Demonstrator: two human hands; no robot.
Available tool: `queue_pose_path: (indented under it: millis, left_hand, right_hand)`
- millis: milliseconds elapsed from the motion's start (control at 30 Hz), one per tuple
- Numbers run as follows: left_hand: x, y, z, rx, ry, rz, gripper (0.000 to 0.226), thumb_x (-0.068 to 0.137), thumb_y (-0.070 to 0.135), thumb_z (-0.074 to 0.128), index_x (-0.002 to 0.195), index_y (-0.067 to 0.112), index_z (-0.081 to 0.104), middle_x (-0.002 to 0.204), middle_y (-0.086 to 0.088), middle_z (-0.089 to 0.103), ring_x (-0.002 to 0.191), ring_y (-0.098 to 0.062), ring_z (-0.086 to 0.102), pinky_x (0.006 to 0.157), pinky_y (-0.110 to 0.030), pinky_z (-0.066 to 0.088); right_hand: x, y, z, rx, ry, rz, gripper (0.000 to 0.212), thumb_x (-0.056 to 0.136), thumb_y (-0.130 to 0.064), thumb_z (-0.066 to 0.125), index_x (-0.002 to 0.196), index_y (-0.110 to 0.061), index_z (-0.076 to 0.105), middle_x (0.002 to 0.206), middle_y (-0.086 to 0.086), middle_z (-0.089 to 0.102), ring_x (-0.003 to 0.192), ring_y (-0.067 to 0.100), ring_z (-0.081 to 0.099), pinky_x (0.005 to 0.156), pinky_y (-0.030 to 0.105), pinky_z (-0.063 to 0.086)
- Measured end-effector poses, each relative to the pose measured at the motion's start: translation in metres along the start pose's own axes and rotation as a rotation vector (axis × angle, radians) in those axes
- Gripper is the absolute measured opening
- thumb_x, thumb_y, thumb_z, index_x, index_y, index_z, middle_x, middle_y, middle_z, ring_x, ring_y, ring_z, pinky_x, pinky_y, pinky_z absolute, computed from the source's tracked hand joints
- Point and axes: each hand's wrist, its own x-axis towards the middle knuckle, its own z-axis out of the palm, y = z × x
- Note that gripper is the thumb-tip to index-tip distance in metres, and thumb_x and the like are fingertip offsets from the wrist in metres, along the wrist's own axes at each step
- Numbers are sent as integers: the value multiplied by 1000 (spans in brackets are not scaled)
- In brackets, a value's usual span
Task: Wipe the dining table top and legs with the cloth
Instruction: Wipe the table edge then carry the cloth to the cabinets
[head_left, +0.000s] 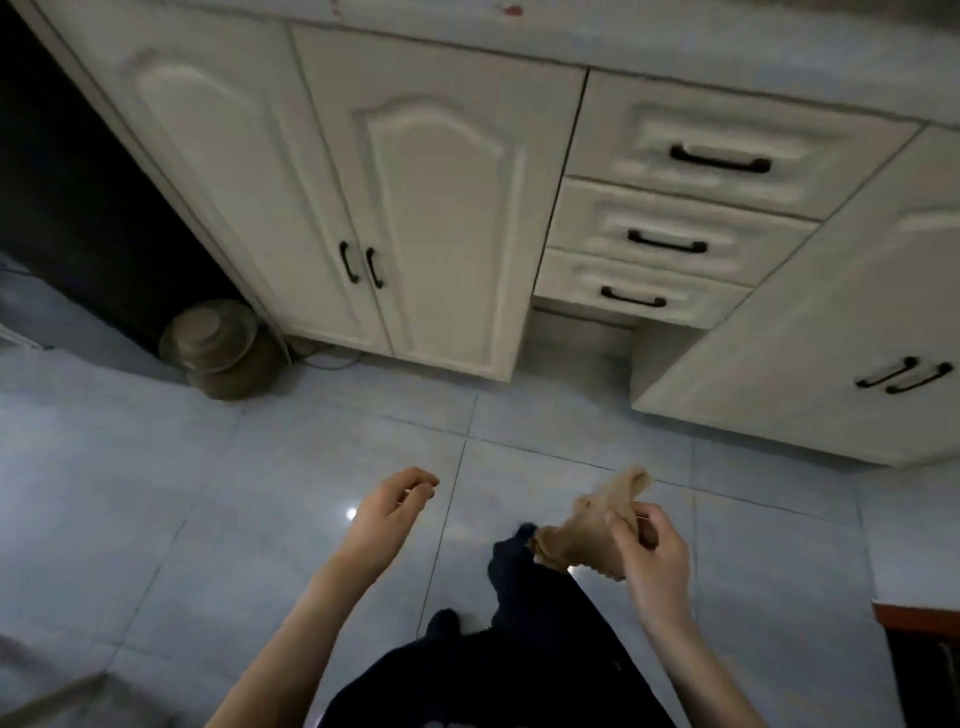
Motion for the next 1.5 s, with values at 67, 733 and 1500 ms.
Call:
queue_pose_path:
  millis: [67, 733, 1500]
  left_hand:
    - [34, 20, 6, -20, -1, -2, 16, 85, 37, 53, 92, 32, 67, 91, 10, 69, 84, -2, 62, 83, -30, 48]
    - [247, 311, -6, -385, -161, 260, 69, 70, 64, 68, 120, 18, 62, 114, -4, 71, 106, -18, 66, 95, -34, 50]
    - [392, 491, -54, 641, 442, 702, 47, 90, 37, 44, 125, 8, 53, 120, -13, 60, 110, -34, 55, 92, -36, 42]
  right_hand:
    - [39, -11, 5, 16, 2, -14, 14, 85, -6, 70, 80, -17, 63, 73, 1, 68, 68, 10, 61, 61, 15, 46]
    - [264, -337, 27, 244, -312, -593, 9, 80, -16, 64, 89, -13, 63, 76, -4, 64, 70, 5, 56, 59, 16, 42]
    - [410, -409, 48, -624, 403, -654, 32, 85, -29, 61, 112, -10, 61, 101, 8, 67, 94, 29, 62, 71, 32, 48]
